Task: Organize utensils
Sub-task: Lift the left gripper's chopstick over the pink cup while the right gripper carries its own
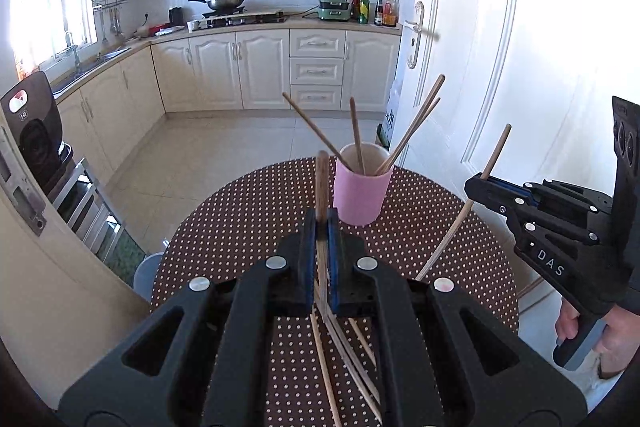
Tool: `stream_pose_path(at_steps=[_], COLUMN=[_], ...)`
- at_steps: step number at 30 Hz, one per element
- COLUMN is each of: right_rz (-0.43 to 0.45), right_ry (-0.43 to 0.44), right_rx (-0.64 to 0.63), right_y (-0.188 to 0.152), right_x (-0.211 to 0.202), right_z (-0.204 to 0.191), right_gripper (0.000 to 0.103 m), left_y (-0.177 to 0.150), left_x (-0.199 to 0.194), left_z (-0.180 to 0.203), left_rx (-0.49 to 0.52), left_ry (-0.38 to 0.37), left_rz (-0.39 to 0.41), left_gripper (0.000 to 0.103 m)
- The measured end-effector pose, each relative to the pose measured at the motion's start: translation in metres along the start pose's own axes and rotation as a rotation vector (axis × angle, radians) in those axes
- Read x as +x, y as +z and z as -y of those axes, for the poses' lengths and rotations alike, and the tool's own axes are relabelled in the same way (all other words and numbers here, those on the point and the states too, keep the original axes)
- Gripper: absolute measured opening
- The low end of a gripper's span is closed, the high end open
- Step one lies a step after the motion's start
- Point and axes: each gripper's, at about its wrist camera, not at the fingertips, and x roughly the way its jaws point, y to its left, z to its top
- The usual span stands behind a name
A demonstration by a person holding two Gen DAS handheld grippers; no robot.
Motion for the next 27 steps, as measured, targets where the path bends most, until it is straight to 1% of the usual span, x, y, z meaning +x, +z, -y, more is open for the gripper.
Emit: stream_pose_path(at_steps=[5, 8, 11, 13, 19, 24, 27], right_rz=[0.076, 0.142, 0.209, 0.236, 0.292, 0.325, 0.341], right_ry=[-0.021, -0.064, -0.097, -0.104, -0.113, -0.107, -0.109], right_rx=[0.004, 0.003, 0.004, 0.009, 0.015, 0.035, 0.045], right_y=[0.016, 0.029, 0.04, 0.046, 0.06, 0.063, 0.065], right_x=[-0.009, -0.017, -0.024, -0.024, -0.013, -0.003, 0.0], right_z=[0.006, 0.014, 0.02, 0.024, 0.034, 0.044, 0.047], right_gripper=[0.004, 0.004, 0.004, 0.004, 0.004, 0.004, 0.004], left_y=[0.015, 0.026, 0.038, 0.046, 0.067, 0.076, 0.078], left_x=[0.002, 0.002, 0.003, 0.004, 0.009, 0.022, 0.034], left_z=[-0.001, 0.001, 0.01, 0.017, 0.028, 0.031, 0.032], left_rx=[-0.035, -0.059, -0.065, -0.063, -0.075, -0.077, -0.084], left_ry=[-0.039, -0.062, -0.09, -0.103, -0.095, -0.043, -0.048], left_rz=[0.072, 0.13, 0.187, 0.231, 0.318, 0.372, 0.366], left_gripper=[0.005, 0.005, 0.005, 0.005, 0.005, 0.005, 0.005])
